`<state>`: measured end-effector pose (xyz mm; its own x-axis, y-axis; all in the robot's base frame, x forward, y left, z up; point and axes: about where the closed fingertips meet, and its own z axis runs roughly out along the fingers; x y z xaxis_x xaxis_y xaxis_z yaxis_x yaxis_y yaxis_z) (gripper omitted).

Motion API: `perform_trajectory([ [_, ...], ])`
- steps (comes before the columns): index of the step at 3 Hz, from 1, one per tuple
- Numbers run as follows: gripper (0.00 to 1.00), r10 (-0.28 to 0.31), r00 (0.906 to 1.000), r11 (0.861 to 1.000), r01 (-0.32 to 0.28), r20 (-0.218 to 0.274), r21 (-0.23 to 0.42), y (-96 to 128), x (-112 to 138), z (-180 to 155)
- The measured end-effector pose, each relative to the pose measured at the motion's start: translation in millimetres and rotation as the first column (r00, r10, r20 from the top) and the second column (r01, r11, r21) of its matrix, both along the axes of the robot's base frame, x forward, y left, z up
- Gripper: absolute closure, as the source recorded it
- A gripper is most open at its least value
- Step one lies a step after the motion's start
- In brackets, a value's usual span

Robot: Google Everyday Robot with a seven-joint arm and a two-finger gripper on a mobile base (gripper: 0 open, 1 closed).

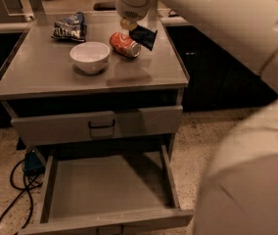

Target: Pick rxbar blueberry from middle drawer and place on counter

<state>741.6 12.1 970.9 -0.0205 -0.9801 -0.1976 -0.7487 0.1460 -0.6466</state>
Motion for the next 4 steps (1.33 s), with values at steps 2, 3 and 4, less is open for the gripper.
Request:
perform_trajectory([
  [2, 1.00, 0.069, 0.9253, 0.979, -0.135, -0.373, -0.155, -28.0, 29.7, -97.4],
  [3, 1.00, 0.150, 0.9005, 0.965, -0.222, -0.408, -0.136, -31.0, 31.4, -88.1],
  [4, 1.00, 0.178, 0.9107, 0.963, -0.240, -0.373, -0.125, -23.2, 37.4, -69.2],
])
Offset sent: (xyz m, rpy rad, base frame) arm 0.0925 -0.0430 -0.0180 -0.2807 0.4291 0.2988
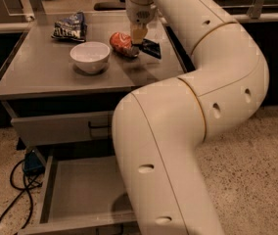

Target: Pick rxbar blueberry from middle drawer and place on counter

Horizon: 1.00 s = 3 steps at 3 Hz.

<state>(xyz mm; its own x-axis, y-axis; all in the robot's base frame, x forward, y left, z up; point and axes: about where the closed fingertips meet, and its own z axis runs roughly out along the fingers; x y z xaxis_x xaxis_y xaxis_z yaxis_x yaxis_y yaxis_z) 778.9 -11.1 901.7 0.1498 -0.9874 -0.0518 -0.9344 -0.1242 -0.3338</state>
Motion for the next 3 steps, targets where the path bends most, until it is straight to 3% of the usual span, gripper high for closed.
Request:
perform_trajectory([
  [3, 0.34, 0.000, 1.0000, 1.000, 0.000, 0.000, 0.000, 0.1, 0.1, -0.1],
])
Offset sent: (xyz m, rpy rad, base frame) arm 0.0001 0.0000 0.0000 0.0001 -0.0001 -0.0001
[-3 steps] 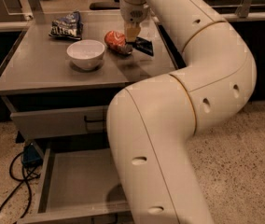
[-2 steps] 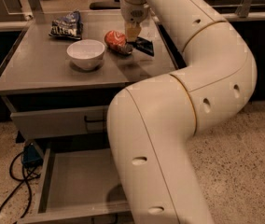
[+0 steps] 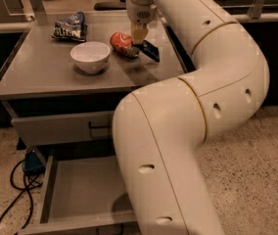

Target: Pick rxbar blueberry from middle drawer and place on counter

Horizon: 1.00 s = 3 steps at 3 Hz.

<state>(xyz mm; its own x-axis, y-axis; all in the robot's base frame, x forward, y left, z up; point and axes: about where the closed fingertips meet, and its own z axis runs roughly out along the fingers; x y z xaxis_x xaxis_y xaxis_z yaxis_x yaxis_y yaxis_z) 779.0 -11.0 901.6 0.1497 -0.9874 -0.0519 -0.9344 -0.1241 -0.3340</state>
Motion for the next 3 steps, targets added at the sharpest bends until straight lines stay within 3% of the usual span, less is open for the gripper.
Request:
perform_trajectory([
  [1, 0.11, 0.000, 1.0000, 1.000, 0.000, 0.000, 0.000, 0.0, 0.0, 0.0],
  [2, 0.00, 0.000, 1.0000, 1.000, 0.000, 0.000, 0.000, 0.0, 0.0, 0.0],
  [3, 0.00, 0.000, 1.0000, 1.000, 0.000, 0.000, 0.000, 0.0, 0.0, 0.0],
])
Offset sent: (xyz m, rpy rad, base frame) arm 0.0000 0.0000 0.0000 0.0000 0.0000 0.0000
